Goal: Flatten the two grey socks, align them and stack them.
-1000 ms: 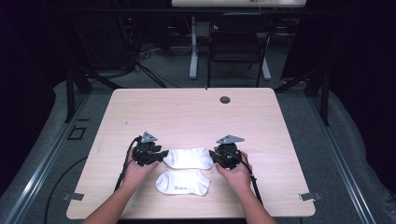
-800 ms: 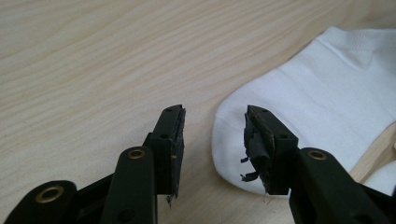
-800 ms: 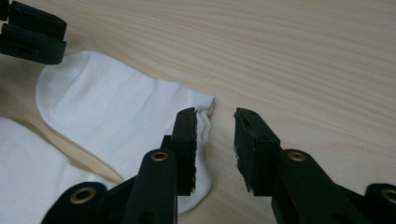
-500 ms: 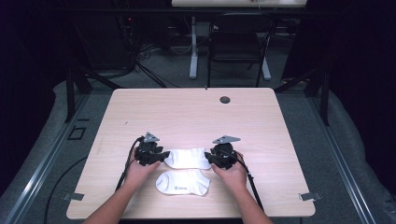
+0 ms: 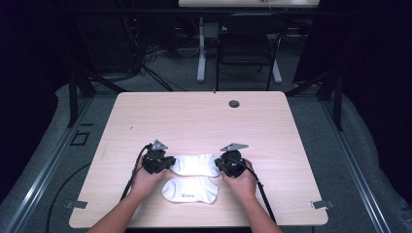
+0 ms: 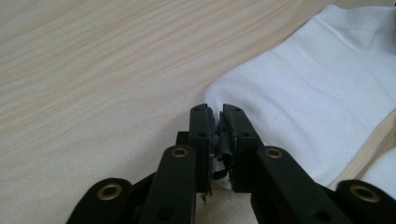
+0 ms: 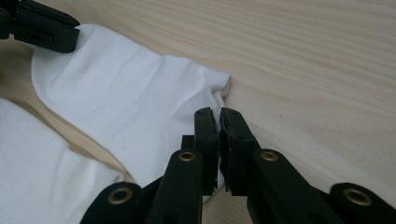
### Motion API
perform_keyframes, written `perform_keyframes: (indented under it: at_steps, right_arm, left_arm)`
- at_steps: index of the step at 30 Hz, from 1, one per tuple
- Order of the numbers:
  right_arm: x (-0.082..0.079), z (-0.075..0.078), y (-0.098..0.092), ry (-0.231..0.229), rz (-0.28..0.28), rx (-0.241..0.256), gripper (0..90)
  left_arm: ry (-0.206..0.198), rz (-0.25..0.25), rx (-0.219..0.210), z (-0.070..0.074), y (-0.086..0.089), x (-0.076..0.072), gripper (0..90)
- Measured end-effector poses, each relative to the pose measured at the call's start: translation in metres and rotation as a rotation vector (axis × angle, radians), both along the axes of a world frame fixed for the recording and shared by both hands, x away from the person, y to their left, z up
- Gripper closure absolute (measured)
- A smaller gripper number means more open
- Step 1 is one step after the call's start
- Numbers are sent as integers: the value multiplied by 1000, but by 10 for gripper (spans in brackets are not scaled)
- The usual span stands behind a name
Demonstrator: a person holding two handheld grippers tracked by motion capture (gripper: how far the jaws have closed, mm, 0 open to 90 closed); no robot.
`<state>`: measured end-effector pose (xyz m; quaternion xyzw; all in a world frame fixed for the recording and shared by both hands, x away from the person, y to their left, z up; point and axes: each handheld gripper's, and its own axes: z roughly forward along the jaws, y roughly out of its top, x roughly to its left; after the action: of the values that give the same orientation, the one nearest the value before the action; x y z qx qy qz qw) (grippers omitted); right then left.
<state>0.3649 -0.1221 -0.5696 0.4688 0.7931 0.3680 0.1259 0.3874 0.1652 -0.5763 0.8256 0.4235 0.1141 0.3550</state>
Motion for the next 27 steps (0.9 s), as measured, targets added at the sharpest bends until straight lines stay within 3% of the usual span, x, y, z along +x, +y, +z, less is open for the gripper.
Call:
perform_keyframes:
  at_steps: [14,27]
  right_arm:
    - [0,2,-4,3,-3,39,867]
    - [-3,19,-5,-32,4,76,867]
  left_arm:
    - [-6,4,-12,4,2,0,887]
    - [-41,-2,-48,23,10,-6,888]
